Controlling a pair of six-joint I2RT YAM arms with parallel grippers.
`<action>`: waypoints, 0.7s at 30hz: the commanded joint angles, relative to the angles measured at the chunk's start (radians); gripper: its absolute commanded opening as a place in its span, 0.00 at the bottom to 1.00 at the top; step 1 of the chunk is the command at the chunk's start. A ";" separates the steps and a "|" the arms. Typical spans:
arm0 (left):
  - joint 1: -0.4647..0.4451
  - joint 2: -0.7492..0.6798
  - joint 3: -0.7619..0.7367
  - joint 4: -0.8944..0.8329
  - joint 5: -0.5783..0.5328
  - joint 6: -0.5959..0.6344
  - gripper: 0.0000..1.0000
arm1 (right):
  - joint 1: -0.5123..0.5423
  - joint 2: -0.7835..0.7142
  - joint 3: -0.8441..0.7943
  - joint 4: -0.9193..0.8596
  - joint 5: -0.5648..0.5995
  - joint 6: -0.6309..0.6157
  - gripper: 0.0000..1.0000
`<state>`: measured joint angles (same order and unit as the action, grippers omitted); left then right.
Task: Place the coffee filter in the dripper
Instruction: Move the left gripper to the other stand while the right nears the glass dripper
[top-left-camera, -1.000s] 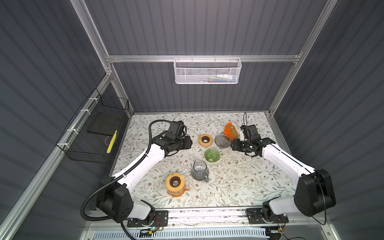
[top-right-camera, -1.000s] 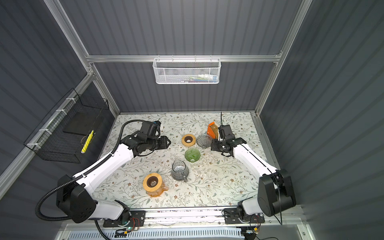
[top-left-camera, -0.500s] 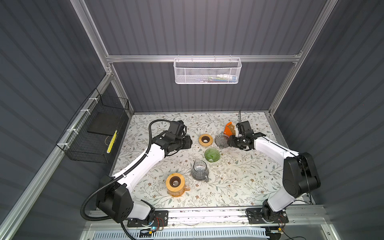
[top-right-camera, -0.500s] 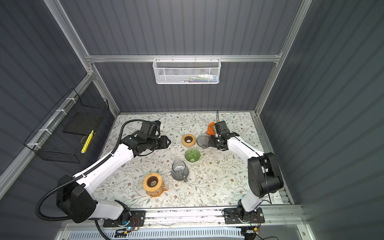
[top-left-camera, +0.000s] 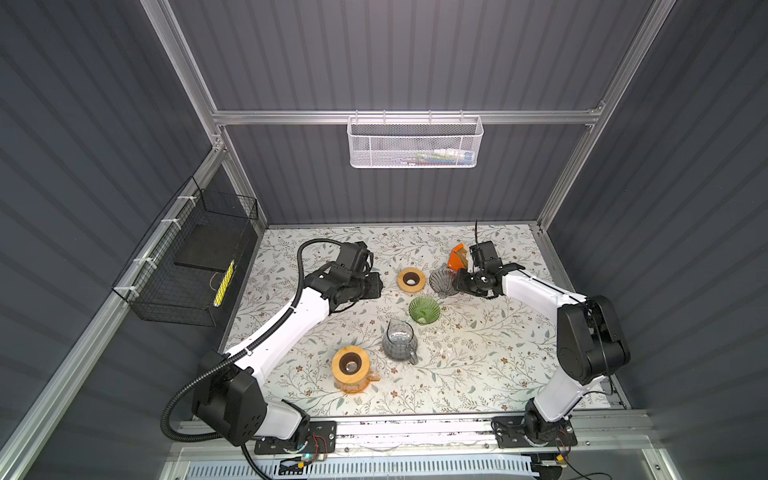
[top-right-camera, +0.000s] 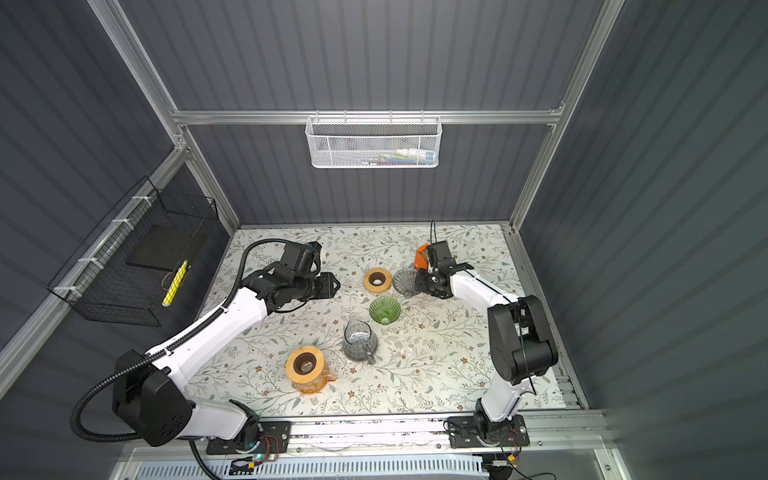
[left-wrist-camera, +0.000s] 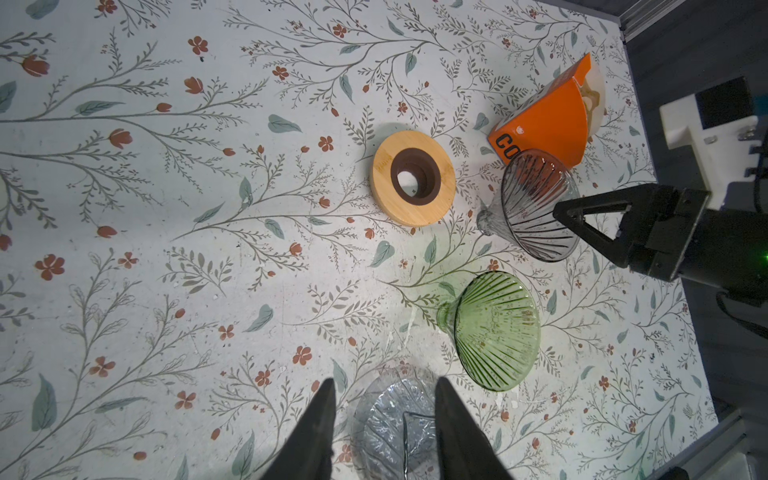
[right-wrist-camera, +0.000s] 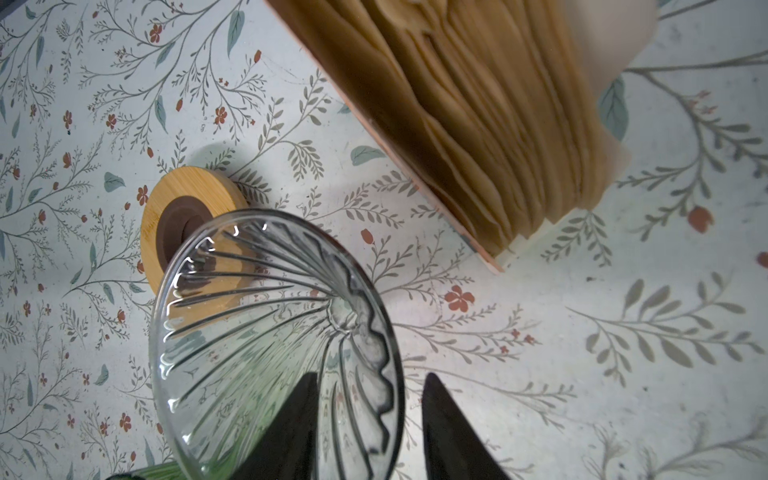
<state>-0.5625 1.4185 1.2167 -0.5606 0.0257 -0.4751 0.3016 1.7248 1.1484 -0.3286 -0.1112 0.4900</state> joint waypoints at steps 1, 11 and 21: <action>-0.004 -0.032 -0.009 -0.025 -0.010 0.024 0.40 | -0.002 0.018 0.031 0.009 -0.011 0.019 0.41; -0.003 -0.045 -0.016 -0.027 -0.025 0.032 0.40 | -0.001 0.058 0.047 0.026 -0.019 0.048 0.36; -0.004 -0.052 -0.021 -0.024 -0.029 0.029 0.40 | 0.005 0.086 0.061 0.020 -0.018 0.053 0.31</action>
<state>-0.5625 1.3952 1.2125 -0.5632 0.0097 -0.4633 0.3019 1.7973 1.1805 -0.3027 -0.1284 0.5381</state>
